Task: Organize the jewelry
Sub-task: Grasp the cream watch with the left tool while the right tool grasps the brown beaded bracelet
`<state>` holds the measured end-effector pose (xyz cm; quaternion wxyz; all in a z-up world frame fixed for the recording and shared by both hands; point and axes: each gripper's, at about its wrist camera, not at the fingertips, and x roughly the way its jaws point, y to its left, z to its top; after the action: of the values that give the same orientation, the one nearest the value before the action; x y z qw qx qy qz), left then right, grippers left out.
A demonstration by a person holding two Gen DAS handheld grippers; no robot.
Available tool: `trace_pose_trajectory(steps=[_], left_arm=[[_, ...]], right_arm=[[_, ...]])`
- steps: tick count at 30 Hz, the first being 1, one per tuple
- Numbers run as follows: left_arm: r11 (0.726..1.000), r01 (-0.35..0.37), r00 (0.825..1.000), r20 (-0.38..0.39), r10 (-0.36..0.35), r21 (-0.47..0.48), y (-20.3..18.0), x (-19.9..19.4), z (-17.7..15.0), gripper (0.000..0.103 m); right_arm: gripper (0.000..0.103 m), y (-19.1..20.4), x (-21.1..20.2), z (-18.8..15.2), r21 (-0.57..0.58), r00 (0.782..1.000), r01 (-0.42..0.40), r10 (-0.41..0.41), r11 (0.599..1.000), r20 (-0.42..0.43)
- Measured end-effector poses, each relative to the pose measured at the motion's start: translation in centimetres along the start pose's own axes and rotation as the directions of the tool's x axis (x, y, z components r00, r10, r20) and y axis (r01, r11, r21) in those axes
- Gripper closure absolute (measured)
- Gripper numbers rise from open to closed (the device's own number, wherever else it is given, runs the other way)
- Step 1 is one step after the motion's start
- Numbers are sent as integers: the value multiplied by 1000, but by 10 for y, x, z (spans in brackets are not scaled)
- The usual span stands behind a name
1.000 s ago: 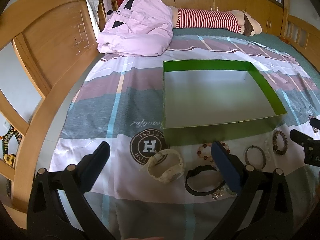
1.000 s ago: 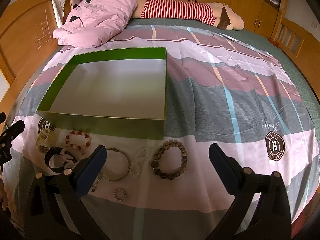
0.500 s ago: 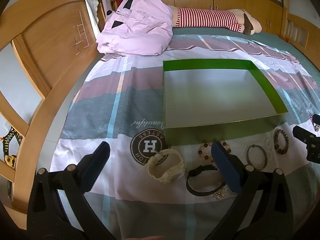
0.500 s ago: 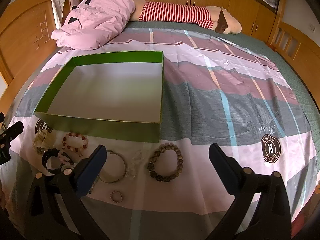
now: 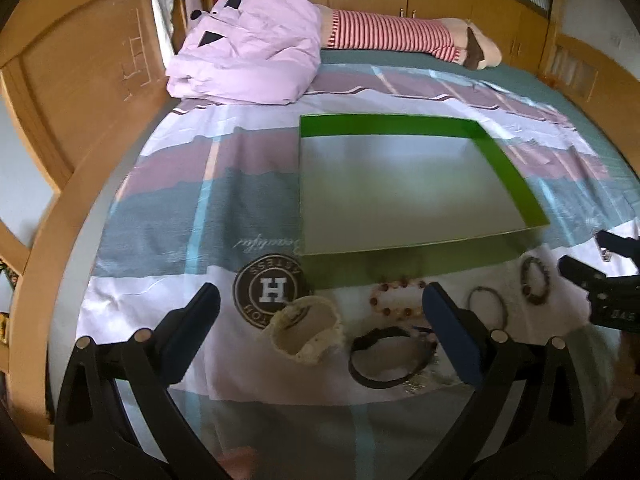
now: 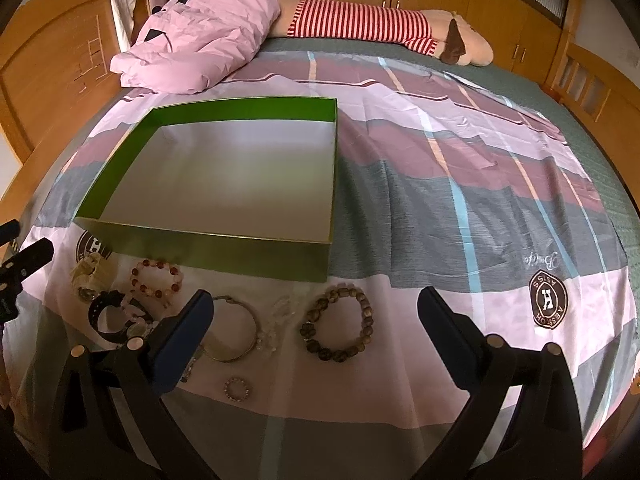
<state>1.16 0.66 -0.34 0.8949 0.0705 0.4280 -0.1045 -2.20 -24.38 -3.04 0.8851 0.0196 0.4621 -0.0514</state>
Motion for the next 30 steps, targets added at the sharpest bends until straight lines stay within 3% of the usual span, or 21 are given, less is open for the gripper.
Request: trace_pose_trajectory(steps=[4, 6, 8, 11, 16, 18, 20, 22, 24, 27, 30], left_arm=[[1000, 8, 999, -37, -9, -6, 13, 3, 9, 2], [998, 51, 990, -128, -56, -42, 24, 17, 10, 2], [994, 102, 965, -239, -108, -38, 27, 36, 6, 3], [998, 44, 943, -330, -53, -35, 33, 60, -2, 4], [996, 5, 921, -386, -40, -91, 42, 76, -6, 4], [987, -17, 899, -435, -54, -158, 52, 87, -9, 15], [971, -3, 889, -445, -106, -237, 63, 93, -7, 19], [966, -16, 889, -447, -105, -259, 68, 95, -4, 22], [967, -37, 897, -435, -79, -251, 68, 97, -1, 22], [968, -55, 895, -441, -62, -246, 66, 99, 2, 20], [970, -76, 904, -427, -30, -230, 64, 99, 8, 20]], right_arm=[[1, -5, -2, 5, -22, 1000, 4, -4, 1000, -2], [1, -11, 0, 8, -22, 1000, -14, 14, 1000, -22], [1, -20, 6, 10, -5, 997, -54, 54, 999, -64], [1, -31, 16, 10, 34, 991, -73, 76, 997, -111], [1, -33, 28, 5, 50, 985, -78, 85, 996, -151], [1, -31, 34, 4, 28, 982, -74, 77, 997, -175], [1, -29, 43, 3, 24, 974, -78, 82, 997, -210], [2, -31, 51, 3, 35, 967, -89, 95, 995, -238], [12, -34, 59, 3, 51, 961, -96, 106, 994, -255], [28, -42, 69, 5, 84, 951, -104, 124, 991, -284], [44, -51, 82, 2, 150, 925, -137, 180, 979, -334]])
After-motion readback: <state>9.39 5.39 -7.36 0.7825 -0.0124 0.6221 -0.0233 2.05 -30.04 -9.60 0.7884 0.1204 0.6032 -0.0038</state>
